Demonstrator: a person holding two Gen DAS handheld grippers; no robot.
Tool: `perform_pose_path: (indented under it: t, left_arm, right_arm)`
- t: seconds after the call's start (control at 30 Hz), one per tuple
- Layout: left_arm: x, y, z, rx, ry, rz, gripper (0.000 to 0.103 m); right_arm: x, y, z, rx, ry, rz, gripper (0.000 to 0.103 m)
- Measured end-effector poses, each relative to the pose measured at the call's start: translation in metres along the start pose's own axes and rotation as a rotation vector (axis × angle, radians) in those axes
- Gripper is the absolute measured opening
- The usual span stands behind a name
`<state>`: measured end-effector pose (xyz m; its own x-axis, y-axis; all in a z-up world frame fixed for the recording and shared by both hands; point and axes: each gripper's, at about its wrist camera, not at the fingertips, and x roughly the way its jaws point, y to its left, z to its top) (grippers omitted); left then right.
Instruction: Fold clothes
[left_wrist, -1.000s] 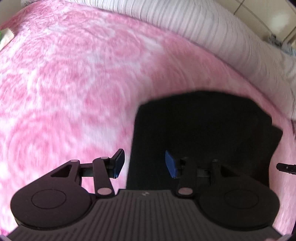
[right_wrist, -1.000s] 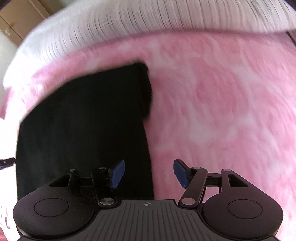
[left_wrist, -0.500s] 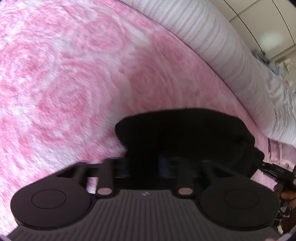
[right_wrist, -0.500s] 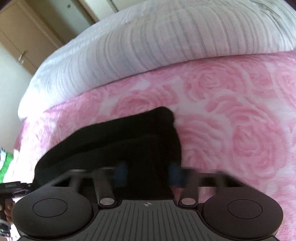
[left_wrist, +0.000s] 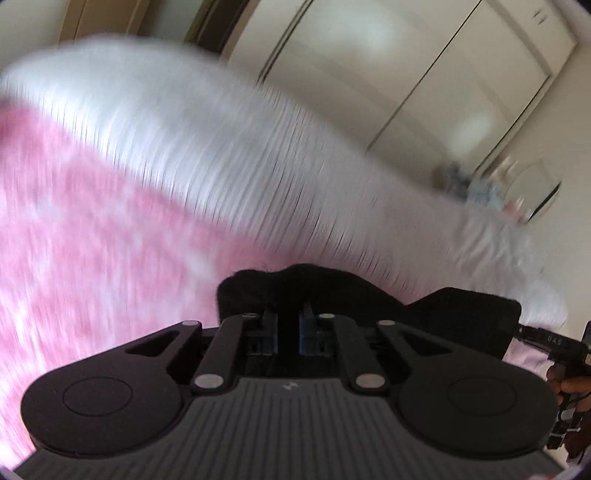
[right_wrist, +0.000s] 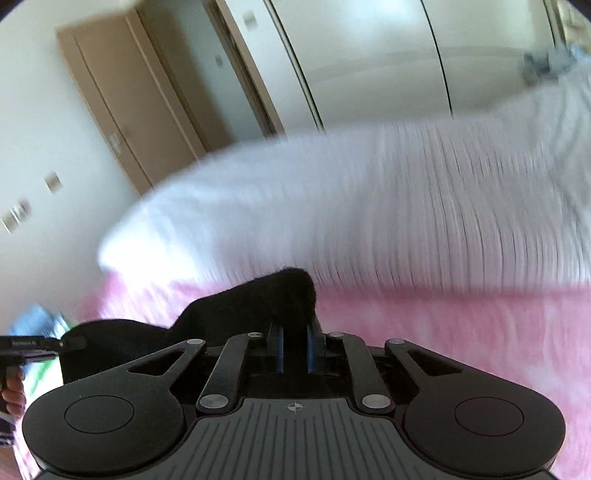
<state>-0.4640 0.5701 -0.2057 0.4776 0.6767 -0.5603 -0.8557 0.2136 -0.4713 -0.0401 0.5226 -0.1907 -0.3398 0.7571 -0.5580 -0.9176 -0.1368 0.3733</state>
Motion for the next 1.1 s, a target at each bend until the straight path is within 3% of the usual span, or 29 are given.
perform_pose_path:
  t: [0.1, 0.2, 0.27, 0.37, 0.43, 0.53, 0.73, 0.8, 0.97, 1.1]
  left_arm:
    - [-0.056, -0.025, 0.038, 0.044, -0.146, -0.047, 0.006]
    - [-0.119, -0.048, 0.056, 0.099, -0.280, -0.084, 0.006]
    - [-0.159, -0.058, 0.051, 0.122, -0.343, -0.100, 0.007]
    - [-0.205, -0.064, 0.017, 0.152, -0.356, -0.103, 0.009]
    - [-0.218, -0.060, -0.016, 0.154, -0.293, -0.073, 0.016]
    - [-0.213, -0.044, -0.071, 0.093, -0.152, 0.033, 0.024]
    - [-0.204, -0.011, -0.179, -0.030, 0.132, 0.244, 0.024]
    - [-0.198, -0.002, -0.208, -0.060, 0.209, 0.296, 0.024]
    - [-0.157, 0.003, -0.219, -0.038, 0.265, 0.282, 0.032]
    - [-0.122, 0.011, -0.226, -0.030, 0.308, 0.267, 0.034]
  right_arm:
    - [-0.037, 0.020, 0.035, 0.007, -0.143, 0.081, 0.009]
    - [-0.078, 0.039, 0.058, -0.007, -0.274, 0.166, 0.009]
    - [-0.106, 0.047, 0.062, -0.028, -0.342, 0.218, 0.010]
    - [-0.141, 0.052, 0.054, -0.061, -0.385, 0.284, 0.010]
    - [-0.156, 0.051, 0.034, -0.109, -0.322, 0.268, 0.012]
    - [-0.159, 0.041, -0.010, -0.172, -0.064, 0.181, 0.022]
    - [-0.151, -0.003, -0.109, -0.095, 0.314, -0.031, 0.029]
    - [-0.142, -0.008, -0.126, -0.091, 0.387, -0.067, 0.030]
    - [-0.123, -0.018, -0.149, -0.163, 0.493, -0.085, 0.036]
    - [-0.082, -0.020, -0.165, -0.227, 0.549, -0.070, 0.043]
